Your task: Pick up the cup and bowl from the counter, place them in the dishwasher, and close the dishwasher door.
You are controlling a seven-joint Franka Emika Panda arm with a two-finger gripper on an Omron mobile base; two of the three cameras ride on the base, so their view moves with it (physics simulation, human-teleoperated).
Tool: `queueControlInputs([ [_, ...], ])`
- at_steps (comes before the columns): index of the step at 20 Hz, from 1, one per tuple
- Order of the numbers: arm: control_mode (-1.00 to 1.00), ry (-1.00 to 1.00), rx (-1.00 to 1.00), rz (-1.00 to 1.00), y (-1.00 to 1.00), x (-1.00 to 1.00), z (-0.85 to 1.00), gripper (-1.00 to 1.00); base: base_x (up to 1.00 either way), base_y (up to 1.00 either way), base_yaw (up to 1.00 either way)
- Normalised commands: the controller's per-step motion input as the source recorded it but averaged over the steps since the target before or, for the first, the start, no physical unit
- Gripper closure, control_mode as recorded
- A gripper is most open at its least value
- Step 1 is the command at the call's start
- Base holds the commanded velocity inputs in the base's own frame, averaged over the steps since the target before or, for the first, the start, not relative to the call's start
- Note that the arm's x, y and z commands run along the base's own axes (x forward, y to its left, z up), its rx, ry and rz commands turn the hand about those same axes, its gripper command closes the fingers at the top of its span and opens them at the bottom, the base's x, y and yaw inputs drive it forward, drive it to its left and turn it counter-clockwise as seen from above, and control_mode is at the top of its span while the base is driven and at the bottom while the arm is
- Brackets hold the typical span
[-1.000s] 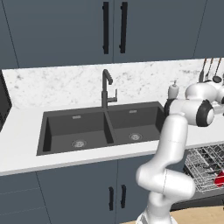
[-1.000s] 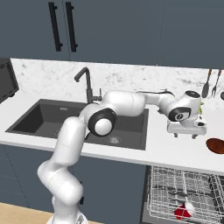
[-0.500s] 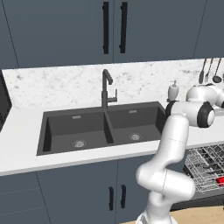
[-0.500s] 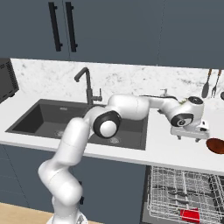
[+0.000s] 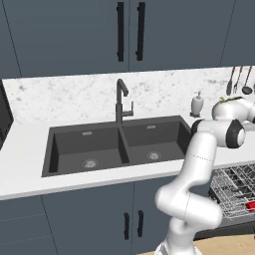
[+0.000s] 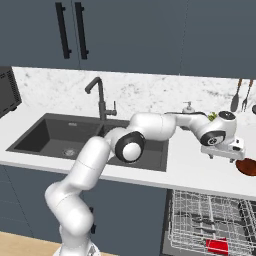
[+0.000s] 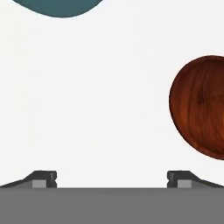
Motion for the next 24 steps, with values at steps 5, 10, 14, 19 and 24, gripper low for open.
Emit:
queueControlInputs([
  [5, -1.0, 0.0, 0.0, -0.08, -0.34, 0.06, 0.0, -1.0, 0.0, 0.0, 0.0],
  [10, -1.0, 0.0, 0.0, -0.03, -0.41, 0.0, 0.0, -1.0, 0.0, 0.0, 0.0],
  [14, -1.0, 0.0, 0.02, 0.0, -0.37, 0.0, 0.0, -1.0, 0.0, 0.0, 0.0],
  [19, -1.0, 0.0, 0.02, 0.0, -0.17, 0.01, 0.0, -1.0, 0.0, 0.0, 0.0],
  [24, -1.0, 0.03, 0.0, 0.0, -0.06, 0.16, 0.0, -1.0, 0.0, 0.0, 0.0],
])
